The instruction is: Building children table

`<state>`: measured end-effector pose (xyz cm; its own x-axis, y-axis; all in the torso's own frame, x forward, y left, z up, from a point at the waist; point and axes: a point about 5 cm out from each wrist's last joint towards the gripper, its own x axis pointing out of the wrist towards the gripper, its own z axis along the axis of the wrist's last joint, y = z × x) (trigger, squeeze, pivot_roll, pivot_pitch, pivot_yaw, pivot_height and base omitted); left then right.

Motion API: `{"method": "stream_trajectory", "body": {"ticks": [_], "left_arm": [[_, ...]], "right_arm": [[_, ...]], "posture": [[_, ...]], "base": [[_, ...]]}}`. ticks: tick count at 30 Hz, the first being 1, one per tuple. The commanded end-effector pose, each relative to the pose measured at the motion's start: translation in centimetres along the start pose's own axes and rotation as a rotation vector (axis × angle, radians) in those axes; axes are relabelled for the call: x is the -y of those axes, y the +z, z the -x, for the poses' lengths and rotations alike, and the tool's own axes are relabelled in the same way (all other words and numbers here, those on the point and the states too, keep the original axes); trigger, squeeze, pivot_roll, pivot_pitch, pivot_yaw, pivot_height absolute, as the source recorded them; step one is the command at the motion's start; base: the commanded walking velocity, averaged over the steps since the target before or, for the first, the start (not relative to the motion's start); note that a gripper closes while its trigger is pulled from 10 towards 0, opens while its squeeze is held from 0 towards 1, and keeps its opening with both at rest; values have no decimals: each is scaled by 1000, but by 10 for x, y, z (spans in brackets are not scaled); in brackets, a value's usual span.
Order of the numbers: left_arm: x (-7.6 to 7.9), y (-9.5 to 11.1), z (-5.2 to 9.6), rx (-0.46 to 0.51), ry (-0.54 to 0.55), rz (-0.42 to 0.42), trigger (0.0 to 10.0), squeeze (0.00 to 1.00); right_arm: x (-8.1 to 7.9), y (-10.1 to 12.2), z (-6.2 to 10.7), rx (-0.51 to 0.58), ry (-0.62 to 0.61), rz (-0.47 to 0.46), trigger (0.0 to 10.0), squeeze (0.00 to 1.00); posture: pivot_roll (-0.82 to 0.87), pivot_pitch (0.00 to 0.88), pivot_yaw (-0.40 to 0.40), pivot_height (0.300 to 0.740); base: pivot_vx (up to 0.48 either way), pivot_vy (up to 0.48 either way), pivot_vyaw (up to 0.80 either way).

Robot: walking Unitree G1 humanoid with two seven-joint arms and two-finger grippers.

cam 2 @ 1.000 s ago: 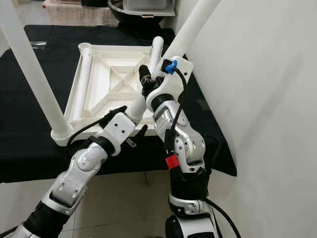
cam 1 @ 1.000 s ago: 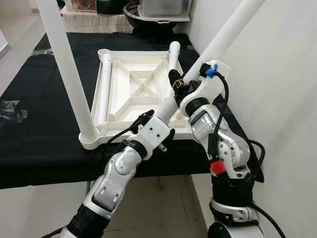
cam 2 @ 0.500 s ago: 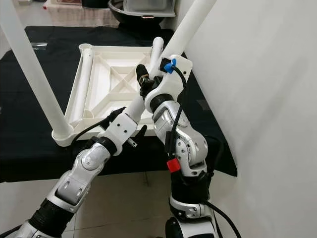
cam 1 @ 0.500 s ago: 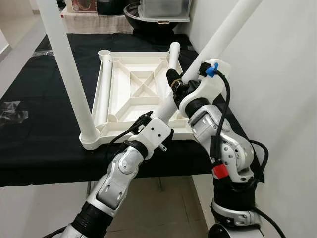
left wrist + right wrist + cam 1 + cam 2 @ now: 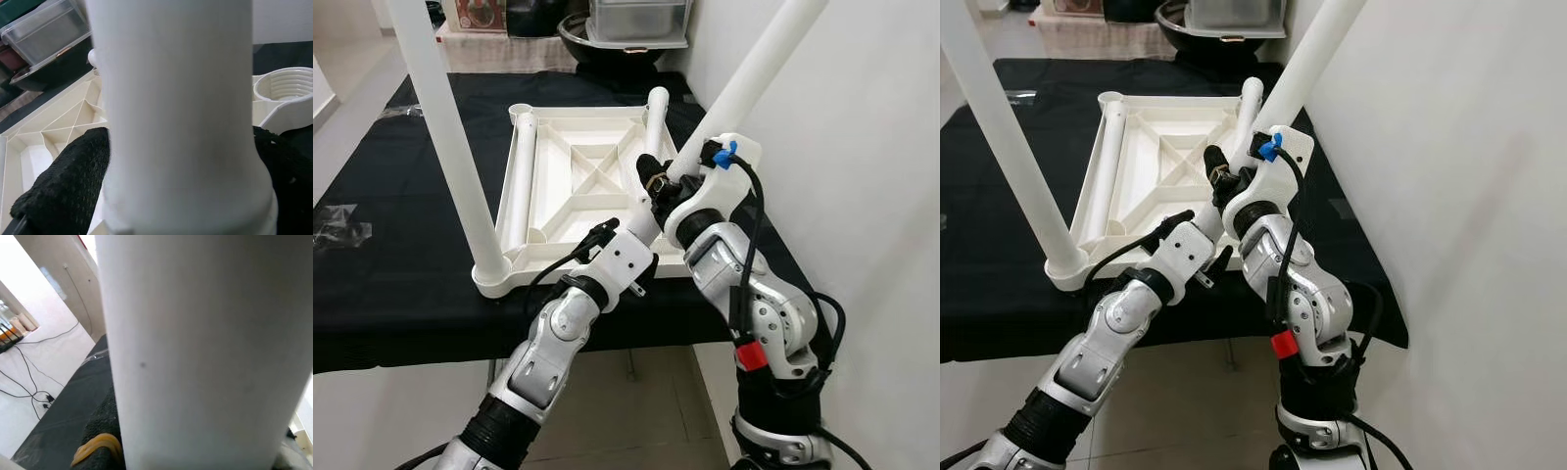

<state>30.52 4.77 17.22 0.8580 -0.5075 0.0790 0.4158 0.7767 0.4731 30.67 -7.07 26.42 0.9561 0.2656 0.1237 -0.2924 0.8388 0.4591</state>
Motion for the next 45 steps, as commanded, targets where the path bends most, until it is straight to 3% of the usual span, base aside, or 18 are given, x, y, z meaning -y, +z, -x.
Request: {"method": "stream_trajectory", "body": {"ticks": [1, 2, 3, 4, 5, 16, 20, 21, 22, 23, 28, 29, 30, 31, 38, 39, 42, 45], "left_arm": [[4, 0, -1, 5, -8, -4, 10000, 0], [4, 1, -1, 7, -10, -3, 10000, 0], [4, 0, -2, 1, -8, 0, 2745, 0], [4, 0, -2, 1, -8, 0, 2745, 0], [4, 0, -2, -6, -5, 3, 0, 0], [2, -3, -2, -17, -3, 0, 0, 0], [-2, -5, -1, -28, 14, 3, 0, 0], [-2, -5, 0, -30, 18, -2, 10000, 0], [-2, -5, 0, -30, 18, -2, 10000, 0], [-3, -5, 1, -27, 14, -1, 10000, 0], [-7, -8, 8, -30, 15, 0, 10000, 0], [-7, -10, 11, -35, 4, 4, 10000, 0], [-7, -10, 11, -35, 4, 4, 10000, 0], [-8, -11, 14, -35, -7, 2, 10000, 0], [-6, -13, 31, -22, -92, 118, 10000, 0], [-4, -12, 42, -17, -166, 205, 10000, 0], [-4, -12, 47, -16, -196, 241, 10000, 0], [-5, -12, 57, -21, -241, 314, 10000, 0]], "right_arm": [[-14, -12, 5, -33, 31, -98, 10000, 0], [-13, -12, 5, -34, 31, -101, 10000, 0], [-13, -12, 5, -32, 28, -103, 10000, 0], [-13, -12, 5, -32, 28, -103, 10000, 0], [-12, -10, 5, -25, 24, -103, 10000, 0], [-13, -7, 5, -14, 23, -95, 10000, 0], [-11, -6, 4, 6, 28, -52, 10000, 0], [-9, -6, 2, 16, 24, -12, 10000, 749], [-9, -6, 2, 16, 24, -12, 10000, 749], [-7, -6, 2, 24, 32, 13, 10000, 1000], [2, -4, 0, 56, 24, 82, 10000, 980], [4, -4, 0, 59, 19, 104, 10000, 259], [4, -4, 0, 59, 19, 104, 10000, 259], [6, -4, 0, 58, 21, 129, 10000, 0], [12, -6, 6, 52, 191, 96, 10000, 0], [16, -6, 5, 28, 289, 105, 10000, 0], [18, -6, 5, 7, 339, 105, 10000, 0], [21, -10, 10, -60, 525, 105, 10000, 0]], "posture": [[63, 44, -69, 740], [62, 47, -69, 740], [62, 48, -70, 740], [62, 48, -70, 740], [61, 51, -70, 740], [64, 49, -70, 740], [63, 51, -69, 740], [66, 53, -72, 740], [66, 53, -72, 740], [69, 53, -71, 740], [71, 54, -67, 740], [71, 57, -65, 740], [71, 57, -65, 740], [71, 56, -66, 740], [77, 61, -62, 740], [85, 63, -60, 740], [85, 63, -60, 740], [97, 72, -53, 740]], "base": [[0, 0, 0], [0, 0, 0], [0, 0, 0], [0, 0, 0], [0, 0, 0], [0, 0, 0], [0, 0, 0], [0, 0, 0], [0, 0, 0], [0, 0, 0], [0, 0, 0], [0, 0, 0], [0, 0, 0], [0, 0, 0], [0, 0, 0], [0, 0, 0], [0, 0, 0], [0, 0, 0]]}}
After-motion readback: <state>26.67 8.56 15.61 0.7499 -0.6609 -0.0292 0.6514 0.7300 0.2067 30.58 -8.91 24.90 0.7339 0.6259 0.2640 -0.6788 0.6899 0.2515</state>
